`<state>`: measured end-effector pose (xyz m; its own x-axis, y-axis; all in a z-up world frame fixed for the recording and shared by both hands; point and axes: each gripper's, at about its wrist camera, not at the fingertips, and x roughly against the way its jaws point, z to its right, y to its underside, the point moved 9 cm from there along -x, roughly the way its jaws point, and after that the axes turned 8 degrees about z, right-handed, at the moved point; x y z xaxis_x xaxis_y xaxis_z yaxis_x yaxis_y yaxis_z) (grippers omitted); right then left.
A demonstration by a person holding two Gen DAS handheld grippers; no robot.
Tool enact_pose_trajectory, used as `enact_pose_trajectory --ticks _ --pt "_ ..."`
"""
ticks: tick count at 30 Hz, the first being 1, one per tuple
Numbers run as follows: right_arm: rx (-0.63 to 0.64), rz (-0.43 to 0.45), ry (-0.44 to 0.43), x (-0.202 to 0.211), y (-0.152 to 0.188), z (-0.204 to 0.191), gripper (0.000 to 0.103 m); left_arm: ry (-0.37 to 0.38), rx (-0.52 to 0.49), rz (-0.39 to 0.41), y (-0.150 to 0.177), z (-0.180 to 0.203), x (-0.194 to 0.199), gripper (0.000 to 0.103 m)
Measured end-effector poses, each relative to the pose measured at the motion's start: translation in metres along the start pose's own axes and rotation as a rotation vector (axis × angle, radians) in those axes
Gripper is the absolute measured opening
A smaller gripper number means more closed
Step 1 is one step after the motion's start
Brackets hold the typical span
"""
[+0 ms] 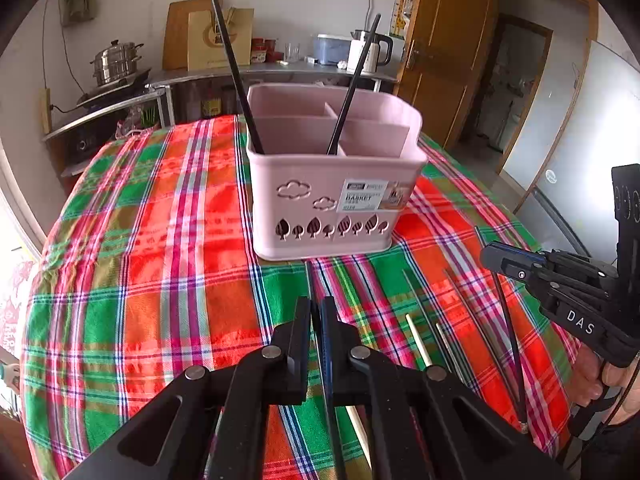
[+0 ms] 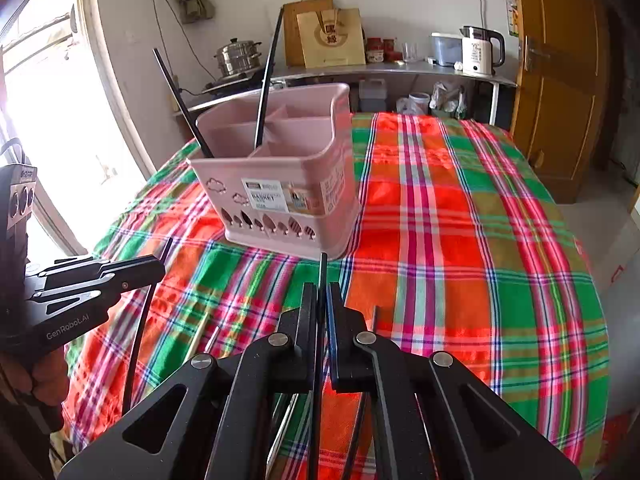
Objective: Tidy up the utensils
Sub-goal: 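Close the left gripper on a black chopstick while the right gripper grasps another, then carry the left gripper's chopstick into the pink basket while the right gripper carries its own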
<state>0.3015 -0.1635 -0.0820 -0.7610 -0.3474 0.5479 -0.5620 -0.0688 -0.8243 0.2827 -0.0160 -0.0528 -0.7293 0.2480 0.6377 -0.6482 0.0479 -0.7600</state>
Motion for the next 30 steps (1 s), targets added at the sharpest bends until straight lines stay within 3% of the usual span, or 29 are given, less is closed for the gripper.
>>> enact_pose_trajectory --ticks 15,30 --pt "0.035 0.226 -0.016 0.077 -0.067 -0.015 0.004 0.014 -0.019 0.190 -0.065 0.003 0.081 0.004" --pt "0.043 0.255 -0.009 0.099 -0.067 -0.015 0.004 0.019 -0.019 0.238 -0.067 0.005 0.110 0.004"
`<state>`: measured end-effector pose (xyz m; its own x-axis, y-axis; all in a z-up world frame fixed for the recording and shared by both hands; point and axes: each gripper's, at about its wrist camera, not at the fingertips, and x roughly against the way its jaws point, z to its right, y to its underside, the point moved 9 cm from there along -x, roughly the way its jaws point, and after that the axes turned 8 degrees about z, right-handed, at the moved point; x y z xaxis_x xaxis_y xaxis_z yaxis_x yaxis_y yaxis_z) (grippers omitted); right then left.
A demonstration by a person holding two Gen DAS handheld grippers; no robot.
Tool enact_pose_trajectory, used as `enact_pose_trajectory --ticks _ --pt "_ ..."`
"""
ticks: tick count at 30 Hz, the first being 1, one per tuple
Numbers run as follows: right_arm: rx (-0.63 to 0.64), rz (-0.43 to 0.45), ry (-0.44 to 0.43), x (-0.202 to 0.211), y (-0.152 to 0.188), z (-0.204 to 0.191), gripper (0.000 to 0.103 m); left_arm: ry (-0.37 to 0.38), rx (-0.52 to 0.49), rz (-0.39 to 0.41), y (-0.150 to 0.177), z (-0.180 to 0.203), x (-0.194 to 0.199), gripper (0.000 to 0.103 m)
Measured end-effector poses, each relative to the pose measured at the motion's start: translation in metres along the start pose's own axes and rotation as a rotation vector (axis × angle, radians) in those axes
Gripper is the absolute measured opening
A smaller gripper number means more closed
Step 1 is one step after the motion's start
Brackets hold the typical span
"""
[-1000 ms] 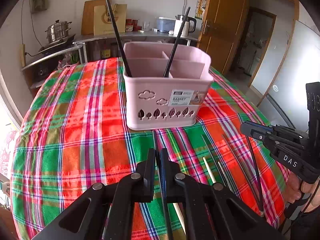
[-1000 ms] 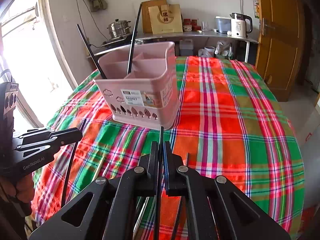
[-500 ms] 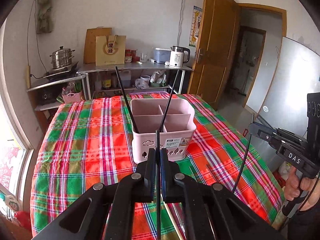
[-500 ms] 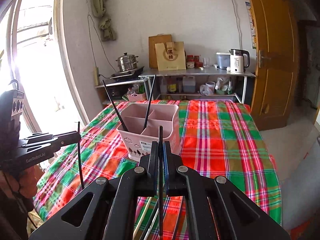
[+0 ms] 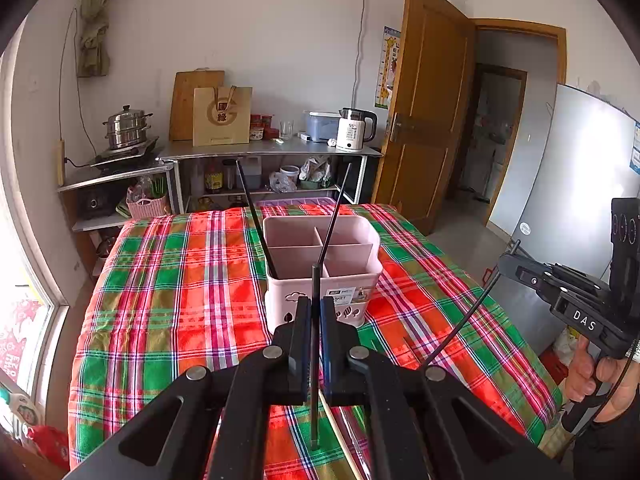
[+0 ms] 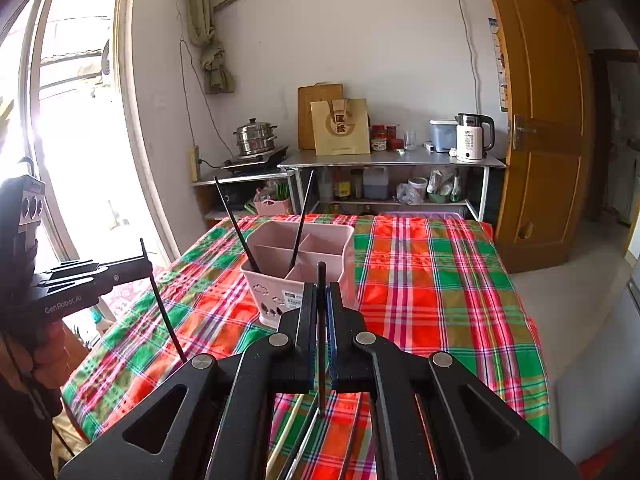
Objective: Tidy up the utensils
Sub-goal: 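Carry the left gripper's chopstick into the pink basket while the right gripper carries its own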
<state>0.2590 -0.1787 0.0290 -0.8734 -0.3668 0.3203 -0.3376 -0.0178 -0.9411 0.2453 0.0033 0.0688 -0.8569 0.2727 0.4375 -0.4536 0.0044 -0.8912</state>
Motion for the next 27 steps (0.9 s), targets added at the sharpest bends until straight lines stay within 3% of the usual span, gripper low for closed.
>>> enact_pose_trajectory --ticks 14,27 --pt "0.021 0.052 -0.022 0.006 -0.026 -0.009 0.004 0.012 0.010 0.015 -0.026 -0.003 0.007 0.004" --pt "-0.049 0.142 -0.073 -0.020 -0.088 -0.010 0.004 0.024 0.073 0.101 -0.115 -0.022 0.000 0.004"
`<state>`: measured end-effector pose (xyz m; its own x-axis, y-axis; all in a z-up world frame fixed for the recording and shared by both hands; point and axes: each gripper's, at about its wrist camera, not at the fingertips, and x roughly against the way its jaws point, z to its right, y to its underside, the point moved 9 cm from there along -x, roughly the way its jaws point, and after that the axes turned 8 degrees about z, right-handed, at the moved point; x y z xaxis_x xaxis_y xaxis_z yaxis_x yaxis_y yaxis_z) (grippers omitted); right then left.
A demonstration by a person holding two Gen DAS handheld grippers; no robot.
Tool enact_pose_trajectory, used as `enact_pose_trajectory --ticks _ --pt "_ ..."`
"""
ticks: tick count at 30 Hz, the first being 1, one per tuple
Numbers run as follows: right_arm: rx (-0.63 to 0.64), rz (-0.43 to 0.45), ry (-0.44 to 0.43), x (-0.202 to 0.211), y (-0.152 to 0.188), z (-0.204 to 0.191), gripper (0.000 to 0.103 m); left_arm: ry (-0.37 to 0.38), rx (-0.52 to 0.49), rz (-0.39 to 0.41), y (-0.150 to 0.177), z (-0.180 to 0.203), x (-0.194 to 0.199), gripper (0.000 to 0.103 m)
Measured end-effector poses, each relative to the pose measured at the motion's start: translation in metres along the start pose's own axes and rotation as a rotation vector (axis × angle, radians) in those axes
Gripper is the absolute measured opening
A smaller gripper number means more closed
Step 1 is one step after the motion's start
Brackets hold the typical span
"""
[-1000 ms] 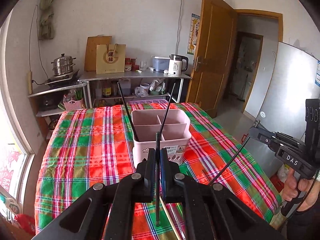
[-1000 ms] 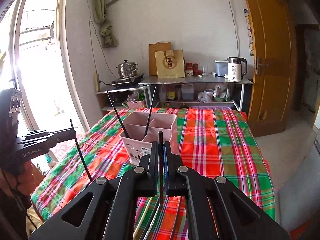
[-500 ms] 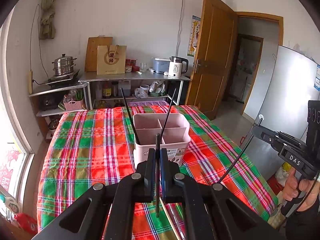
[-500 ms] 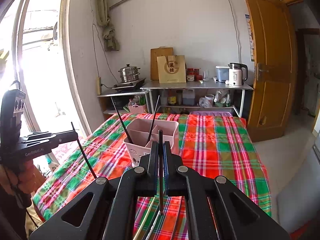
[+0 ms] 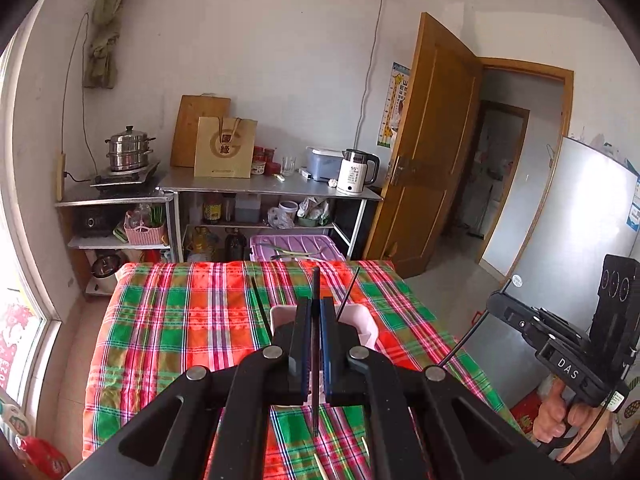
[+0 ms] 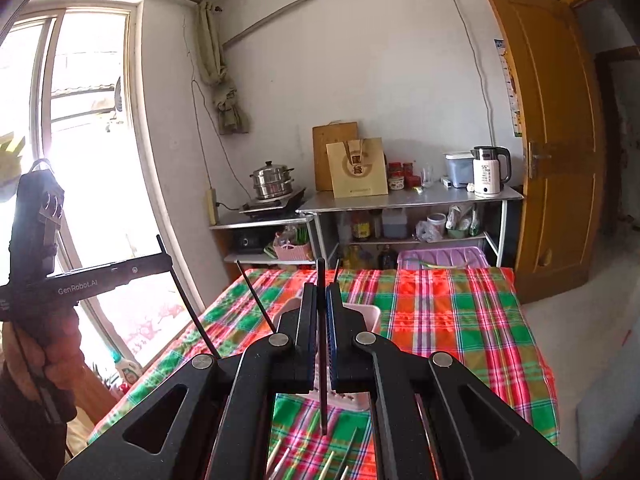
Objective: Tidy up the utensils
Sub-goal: 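Carry the left gripper's chopstick into the pink basket while the right gripper carries its own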
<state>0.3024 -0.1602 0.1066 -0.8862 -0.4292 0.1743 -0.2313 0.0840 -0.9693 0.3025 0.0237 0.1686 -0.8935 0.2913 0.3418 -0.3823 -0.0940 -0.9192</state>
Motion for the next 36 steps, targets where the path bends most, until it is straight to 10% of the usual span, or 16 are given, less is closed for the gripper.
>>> enact_pose_trajectory --ticks 15,36 --pt "-0.020 0.083 -0.043 -0.052 -0.042 -0.015 0.004 0.010 0.007 0.065 -0.058 -0.009 -0.043 0.004" --pt "-0.059 -0.005 -0.031 -0.111 0.021 0.000 0.004 -0.008 0.059 -0.021 0.003 -0.043 -0.109 0.004"
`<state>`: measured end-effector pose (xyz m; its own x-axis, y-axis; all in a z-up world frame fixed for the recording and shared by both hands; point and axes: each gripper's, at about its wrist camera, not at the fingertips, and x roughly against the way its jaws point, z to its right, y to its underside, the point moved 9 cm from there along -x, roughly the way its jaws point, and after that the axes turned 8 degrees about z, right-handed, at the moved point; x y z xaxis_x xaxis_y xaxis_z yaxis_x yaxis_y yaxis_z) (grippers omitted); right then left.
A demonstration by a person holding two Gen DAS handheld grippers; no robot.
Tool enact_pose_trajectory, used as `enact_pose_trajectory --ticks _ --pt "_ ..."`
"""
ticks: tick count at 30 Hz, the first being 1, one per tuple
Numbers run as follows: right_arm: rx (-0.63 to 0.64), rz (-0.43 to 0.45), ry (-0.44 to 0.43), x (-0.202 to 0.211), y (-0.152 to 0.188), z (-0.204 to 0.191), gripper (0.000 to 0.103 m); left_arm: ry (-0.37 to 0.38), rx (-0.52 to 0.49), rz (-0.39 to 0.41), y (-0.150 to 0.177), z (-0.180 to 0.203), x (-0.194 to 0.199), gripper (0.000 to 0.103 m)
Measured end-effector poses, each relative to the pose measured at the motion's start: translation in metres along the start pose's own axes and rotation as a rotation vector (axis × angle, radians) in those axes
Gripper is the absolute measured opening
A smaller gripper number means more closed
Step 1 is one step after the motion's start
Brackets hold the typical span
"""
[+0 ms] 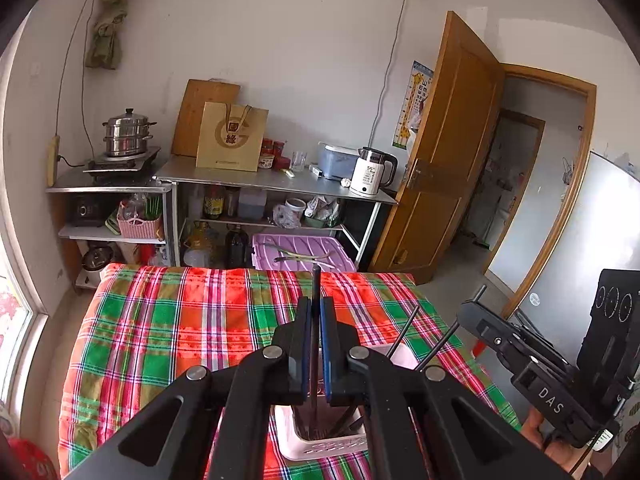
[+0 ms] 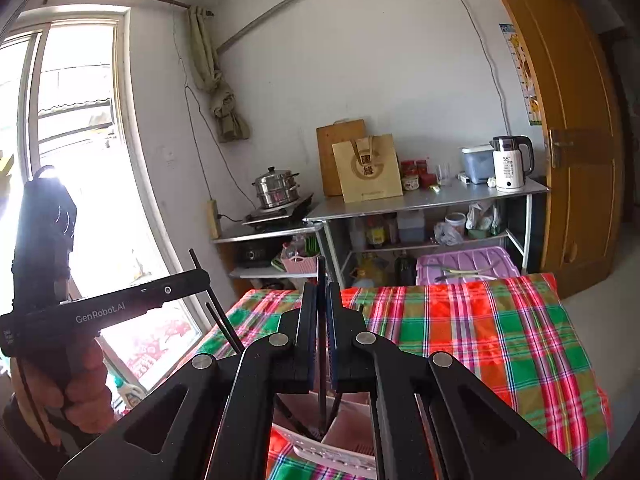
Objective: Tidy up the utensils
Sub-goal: 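Carry the left gripper's chopstick into the pink basket while the right gripper carries its own, then open the left gripper inside the basket while the right gripper releases its chopstick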
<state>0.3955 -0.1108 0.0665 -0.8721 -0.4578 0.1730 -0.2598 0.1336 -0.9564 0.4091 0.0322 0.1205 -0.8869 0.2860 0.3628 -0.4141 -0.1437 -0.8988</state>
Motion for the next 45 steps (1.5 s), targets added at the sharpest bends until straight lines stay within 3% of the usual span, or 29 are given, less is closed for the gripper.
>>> enact_pose_trajectory --ticks 11,16,19,24,30,38,45 --pt "0.003 -0.093 0.005 -0.009 0.032 0.002 0.004 -0.019 0.010 -0.069 0.033 -0.008 -0.014 0.004" --pt "0.016 -0.085 0.004 0.001 0.028 0.001 0.005 -0.033 0.009 -0.070 0.036 -0.011 -0.012 0.005" --pt "0.018 -0.072 0.007 0.010 0.021 0.000 0.008 -0.039 0.005 -0.060 0.034 -0.011 -0.005 0.008" --pt "0.022 -0.039 0.004 0.035 0.012 -0.001 0.009 -0.039 0.012 -0.011 0.026 -0.010 0.019 0.021" --pt "0.033 -0.018 0.001 0.076 0.018 -0.001 0.010 -0.049 0.025 0.037 0.031 -0.008 0.058 0.022" --pt "0.008 -0.040 0.034 0.124 0.052 0.017 0.010 -0.031 -0.005 0.050 0.078 0.012 0.107 0.022" --pt "0.026 -0.097 0.090 0.152 0.094 0.031 0.010 0.023 -0.021 -0.022 0.146 0.042 0.118 0.022"
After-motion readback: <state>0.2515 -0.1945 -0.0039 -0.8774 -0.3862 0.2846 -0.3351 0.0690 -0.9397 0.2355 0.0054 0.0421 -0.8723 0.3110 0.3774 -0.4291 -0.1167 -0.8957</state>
